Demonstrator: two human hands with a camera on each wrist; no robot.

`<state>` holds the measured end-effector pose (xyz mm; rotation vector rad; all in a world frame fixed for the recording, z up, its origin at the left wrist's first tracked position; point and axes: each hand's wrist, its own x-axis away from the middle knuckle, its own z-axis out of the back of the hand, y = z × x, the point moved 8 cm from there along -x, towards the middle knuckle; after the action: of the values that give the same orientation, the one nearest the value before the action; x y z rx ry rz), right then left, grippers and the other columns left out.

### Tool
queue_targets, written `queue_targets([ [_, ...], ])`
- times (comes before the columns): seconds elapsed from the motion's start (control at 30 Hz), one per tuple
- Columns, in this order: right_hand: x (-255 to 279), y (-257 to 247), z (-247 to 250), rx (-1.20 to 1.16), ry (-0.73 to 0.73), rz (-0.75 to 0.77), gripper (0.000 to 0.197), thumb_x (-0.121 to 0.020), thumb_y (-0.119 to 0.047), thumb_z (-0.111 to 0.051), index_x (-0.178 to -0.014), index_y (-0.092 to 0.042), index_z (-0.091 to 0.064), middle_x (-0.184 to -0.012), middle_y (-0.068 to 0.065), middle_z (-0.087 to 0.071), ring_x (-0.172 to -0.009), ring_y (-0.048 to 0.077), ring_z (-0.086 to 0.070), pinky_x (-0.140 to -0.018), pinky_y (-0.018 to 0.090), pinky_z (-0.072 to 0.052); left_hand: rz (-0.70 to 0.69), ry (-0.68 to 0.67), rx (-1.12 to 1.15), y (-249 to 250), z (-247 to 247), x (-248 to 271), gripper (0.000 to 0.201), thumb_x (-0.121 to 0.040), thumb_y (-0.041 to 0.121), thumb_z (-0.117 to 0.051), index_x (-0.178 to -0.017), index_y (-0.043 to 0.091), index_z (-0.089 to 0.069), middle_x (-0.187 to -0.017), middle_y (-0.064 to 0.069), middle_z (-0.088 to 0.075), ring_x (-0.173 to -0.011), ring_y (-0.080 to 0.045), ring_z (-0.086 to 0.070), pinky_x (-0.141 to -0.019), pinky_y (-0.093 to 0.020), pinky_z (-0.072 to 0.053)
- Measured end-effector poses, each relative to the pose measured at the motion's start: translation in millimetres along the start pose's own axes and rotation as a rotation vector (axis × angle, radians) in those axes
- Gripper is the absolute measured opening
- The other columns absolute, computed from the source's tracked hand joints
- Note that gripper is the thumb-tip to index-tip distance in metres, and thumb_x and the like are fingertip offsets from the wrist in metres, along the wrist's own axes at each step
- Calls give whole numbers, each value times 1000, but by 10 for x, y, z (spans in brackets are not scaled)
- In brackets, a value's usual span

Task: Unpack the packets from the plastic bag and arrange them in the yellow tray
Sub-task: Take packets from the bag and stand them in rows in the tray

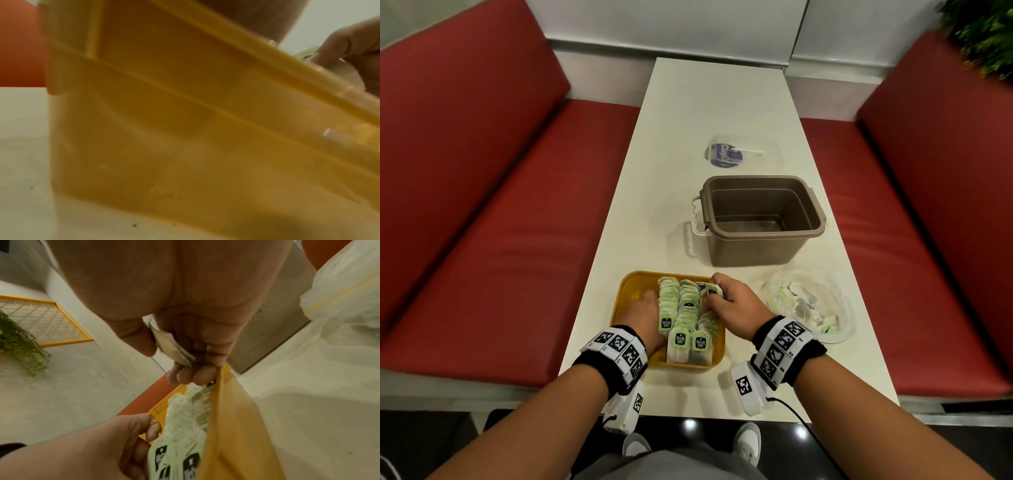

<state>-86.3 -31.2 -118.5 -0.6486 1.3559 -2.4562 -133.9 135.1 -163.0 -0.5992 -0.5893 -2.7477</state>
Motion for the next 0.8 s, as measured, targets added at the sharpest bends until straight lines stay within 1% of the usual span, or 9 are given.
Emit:
queue_targets([
  [0.07,0,5,-1,-5,-5,5,6,-83,-22,-54,-82,-16,-54,-80,11,-66,-73,28,-60,-71,46,-53,2,17,50,7,13,-3,41,-81,23,-69,-110,12,-41,-100,-7,-64,-87,-27,-64,-67,-31,-48],
  [0.17,-16,31,21,-15,-7,21,12,-90,-14,-57,-80,-19,-53,-76,2,-63,-71,17,-58,-71,42,-53,-1,9,71,17,25,-2,42,-83,23,-68,-112,10,-41,-101,-8,-64,-89,-28,-63,-68,-30,-46],
  [0.27,-24,15,44,-23,-3,51,10,-93,-19,-60,-84,-15,-56,-81,5,-66,-75,18,-61,-75,41,-54,-15,-4,35,24,47,14,46,-81,22,-70,-113,9,-41,-102,-9,-64,-91,-28,-63,-68,-30,-45],
  [0.37,-47,-13,30,-25,-19,80,11,-93,-19,-66,-84,-13,-62,-83,8,-70,-75,22,-67,-74,39,-56,-37,5,3,14,135,22,47,-75,21,-77,-107,15,-43,-96,-3,-63,-90,-25,-63,-69,-30,-47],
  [0.47,-66,-51,26,5,-16,112,11,-86,-19,-76,-82,-12,-68,-84,3,-67,-70,9,-61,-69,27,-54,-114,108,-26,78,379,56,33,-79,21,-73,-103,25,-50,-98,5,-60,-92,-19,-60,-79,-31,-48],
  [0.5,-77,-56,32,23,-5,120,14,-83,-20,-79,-81,-10,-69,-84,2,-66,-69,8,-59,-67,27,-52,-167,152,-1,131,471,79,27,-82,22,-70,-102,27,-52,-99,7,-60,-92,-17,-59,-82,-32,-48],
  [0.6,-91,-65,20,-1,-11,105,15,-80,-17,-81,-74,-16,-68,-72,2,-65,-64,11,-57,-63,30,-52,-339,203,108,326,662,186,19,-85,22,-66,-102,29,-62,-95,12,-60,-85,-9,-55,-83,-28,-48],
  [0.7,-118,-97,8,-55,-2,123,22,-78,-8,-82,-79,-23,-65,-74,-2,-67,-63,12,-60,-67,32,-55,-406,170,147,457,706,235,15,-85,28,-69,-99,29,-68,-91,15,-61,-75,-1,-51,-78,-22,-45],
  [0.8,-133,-131,-2,-91,-4,135,18,-81,-9,-79,-84,-20,-66,-82,11,-72,-73,31,-70,-73,47,-60,-409,201,142,515,752,263,9,-87,33,-67,-95,31,-69,-90,15,-63,-78,-4,-55,-78,-25,-48],
])
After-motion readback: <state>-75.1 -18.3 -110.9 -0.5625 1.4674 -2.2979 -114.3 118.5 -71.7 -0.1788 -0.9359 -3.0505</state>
